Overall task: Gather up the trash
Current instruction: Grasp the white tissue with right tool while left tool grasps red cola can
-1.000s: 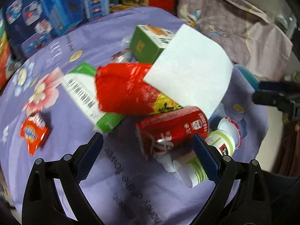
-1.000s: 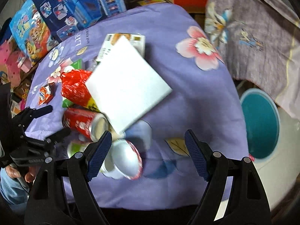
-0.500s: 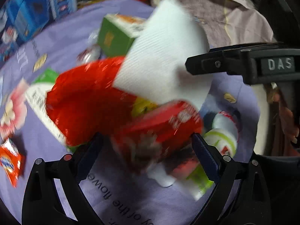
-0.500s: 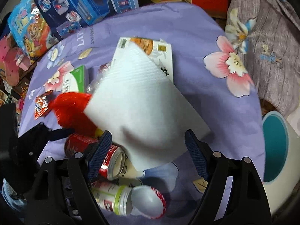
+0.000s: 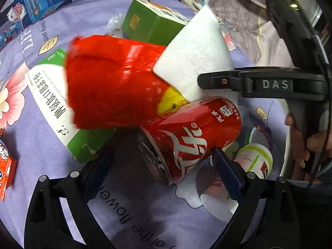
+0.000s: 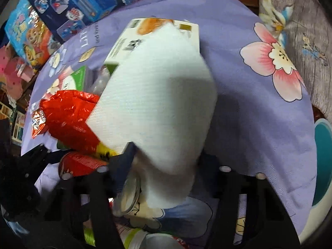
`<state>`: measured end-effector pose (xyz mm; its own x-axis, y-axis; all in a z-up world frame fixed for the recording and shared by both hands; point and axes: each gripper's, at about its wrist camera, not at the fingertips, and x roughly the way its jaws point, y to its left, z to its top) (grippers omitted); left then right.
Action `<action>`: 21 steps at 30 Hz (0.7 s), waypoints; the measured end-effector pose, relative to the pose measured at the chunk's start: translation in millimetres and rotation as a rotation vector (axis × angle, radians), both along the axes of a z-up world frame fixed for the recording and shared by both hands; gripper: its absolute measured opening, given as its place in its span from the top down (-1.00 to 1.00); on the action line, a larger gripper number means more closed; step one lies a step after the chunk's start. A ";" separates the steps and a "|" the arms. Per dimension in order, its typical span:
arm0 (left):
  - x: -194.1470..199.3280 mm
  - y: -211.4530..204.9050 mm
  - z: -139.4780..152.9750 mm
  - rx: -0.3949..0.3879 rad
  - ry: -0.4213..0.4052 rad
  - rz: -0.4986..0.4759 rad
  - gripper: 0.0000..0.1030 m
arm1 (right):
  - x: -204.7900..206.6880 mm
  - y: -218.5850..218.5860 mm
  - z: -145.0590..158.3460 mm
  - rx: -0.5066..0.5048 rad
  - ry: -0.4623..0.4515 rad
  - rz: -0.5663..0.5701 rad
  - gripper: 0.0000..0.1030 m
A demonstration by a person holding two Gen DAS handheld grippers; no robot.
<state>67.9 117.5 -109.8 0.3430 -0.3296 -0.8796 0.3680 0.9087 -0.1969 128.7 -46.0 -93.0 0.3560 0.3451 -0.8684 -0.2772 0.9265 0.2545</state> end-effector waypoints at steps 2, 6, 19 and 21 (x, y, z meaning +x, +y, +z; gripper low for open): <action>2.3 -1.0 1.2 -0.001 0.004 0.005 -0.85 | -4.2 -1.9 4.1 0.013 -0.001 0.009 0.40; 0.3 -6.1 6.6 -0.012 -0.007 -0.002 -0.85 | -15.6 -11.5 18.0 0.031 -0.028 0.012 0.66; -27.7 -50.4 26.1 0.106 -0.075 -0.136 -0.57 | -29.8 -69.5 26.2 0.110 0.005 -0.093 0.66; -22.8 -57.3 21.5 0.148 -0.068 -0.155 -0.57 | -32.7 -75.1 26.5 0.110 -0.002 -0.107 0.65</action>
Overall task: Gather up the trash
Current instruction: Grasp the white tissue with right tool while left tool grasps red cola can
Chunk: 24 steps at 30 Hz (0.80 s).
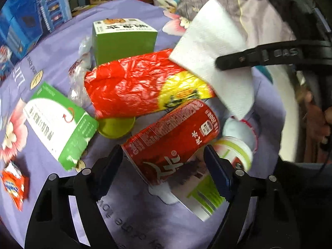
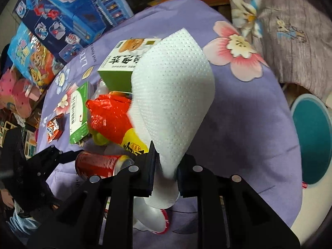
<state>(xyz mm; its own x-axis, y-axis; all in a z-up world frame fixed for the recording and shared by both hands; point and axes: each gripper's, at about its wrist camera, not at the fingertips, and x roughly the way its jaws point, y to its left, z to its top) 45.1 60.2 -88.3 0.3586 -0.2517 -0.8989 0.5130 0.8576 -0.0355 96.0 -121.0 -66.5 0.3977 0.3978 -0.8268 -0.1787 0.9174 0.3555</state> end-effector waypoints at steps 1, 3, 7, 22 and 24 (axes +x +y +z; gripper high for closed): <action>2.9 -1.4 -3.0 0.016 0.007 -0.008 -0.58 | -1.9 -4.2 0.3 0.001 -0.004 -0.009 0.65; 7.9 -5.9 -8.7 0.042 0.019 -0.024 -0.59 | -4.1 -9.2 0.6 0.000 -0.004 -0.021 0.65; 15.7 -19.7 -17.5 0.068 0.038 -0.058 -0.58 | -7.4 -24.1 -2.3 -0.003 -0.003 -0.046 0.65; -1.5 -18.6 13.6 0.036 -0.005 -0.057 -0.59 | -13.9 -63.2 1.2 0.019 -0.045 -0.104 0.85; 9.1 -28.1 18.2 0.043 -0.004 -0.082 -0.64 | -15.9 -69.1 4.6 0.026 -0.049 -0.121 0.85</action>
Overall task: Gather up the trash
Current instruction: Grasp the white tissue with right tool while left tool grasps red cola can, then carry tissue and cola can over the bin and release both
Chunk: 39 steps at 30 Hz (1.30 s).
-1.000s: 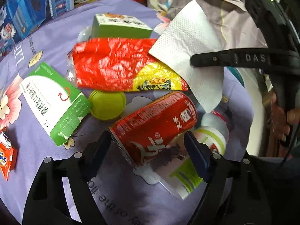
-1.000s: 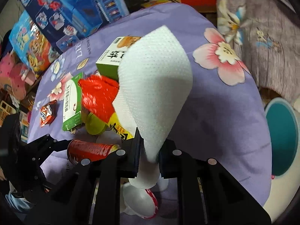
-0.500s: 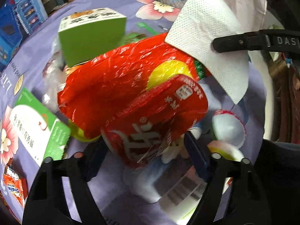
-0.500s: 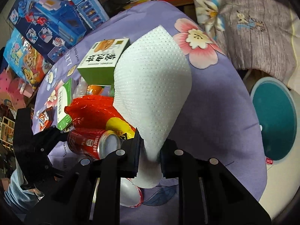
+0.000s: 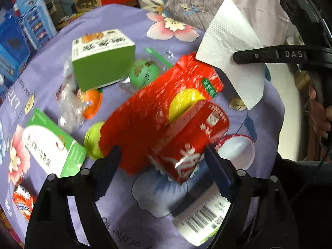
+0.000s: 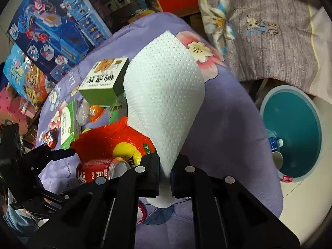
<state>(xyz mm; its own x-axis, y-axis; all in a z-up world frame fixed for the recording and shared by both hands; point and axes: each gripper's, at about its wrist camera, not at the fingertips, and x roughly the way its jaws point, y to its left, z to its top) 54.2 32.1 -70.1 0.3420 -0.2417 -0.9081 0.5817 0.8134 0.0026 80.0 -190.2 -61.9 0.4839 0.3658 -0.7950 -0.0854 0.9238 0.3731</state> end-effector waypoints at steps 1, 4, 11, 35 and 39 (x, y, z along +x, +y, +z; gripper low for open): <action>3.9 -7.1 -0.3 0.009 0.001 -0.021 -0.64 | -0.7 -2.9 1.3 0.002 0.000 -0.007 0.85; 9.6 -26.0 -9.1 0.059 -0.002 -0.096 -0.65 | -4.2 -10.1 1.4 -0.004 0.003 -0.026 0.85; 18.7 -42.9 -33.7 0.078 0.035 -0.125 -0.05 | -12.1 -20.5 -7.9 -0.010 0.033 -0.051 0.85; 26.5 -145.9 61.6 -0.158 -0.013 0.044 -0.01 | -25.2 -152.0 26.8 0.060 -0.113 -0.280 0.85; 34.5 -199.9 52.4 -0.139 0.009 -0.006 -0.01 | -31.9 -202.5 20.8 0.052 -0.115 -0.367 0.85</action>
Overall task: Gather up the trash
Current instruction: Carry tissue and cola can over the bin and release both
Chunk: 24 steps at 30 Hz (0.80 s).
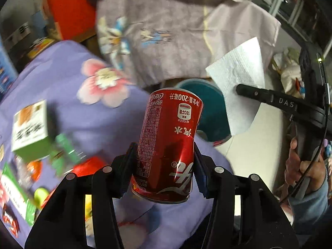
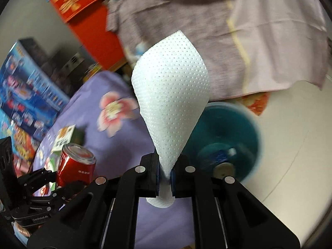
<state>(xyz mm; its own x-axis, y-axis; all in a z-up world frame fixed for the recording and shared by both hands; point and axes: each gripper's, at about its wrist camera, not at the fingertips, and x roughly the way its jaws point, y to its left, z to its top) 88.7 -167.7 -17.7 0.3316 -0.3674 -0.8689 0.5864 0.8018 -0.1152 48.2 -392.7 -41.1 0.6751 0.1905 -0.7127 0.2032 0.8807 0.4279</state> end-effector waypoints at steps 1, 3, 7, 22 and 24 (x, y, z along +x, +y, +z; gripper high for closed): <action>1.7 -10.1 -3.0 0.003 0.009 -0.010 -0.01 | -1.8 -12.8 -4.1 0.000 0.005 -0.020 0.85; 6.9 -32.6 -10.1 0.011 0.025 -0.035 -0.01 | -3.8 -32.6 -14.3 -0.003 0.022 -0.048 0.85; 17.7 -77.4 -28.6 0.046 0.056 -0.075 -0.01 | -4.1 -58.7 -39.5 0.030 0.062 -0.078 0.85; 56.3 -151.3 -97.8 0.135 0.159 -0.114 -0.20 | 9.5 -92.0 -105.6 0.103 0.209 -0.100 0.85; 61.0 -151.1 -103.1 0.139 0.172 -0.101 -0.30 | 12.6 -92.9 -108.6 0.101 0.222 -0.095 0.85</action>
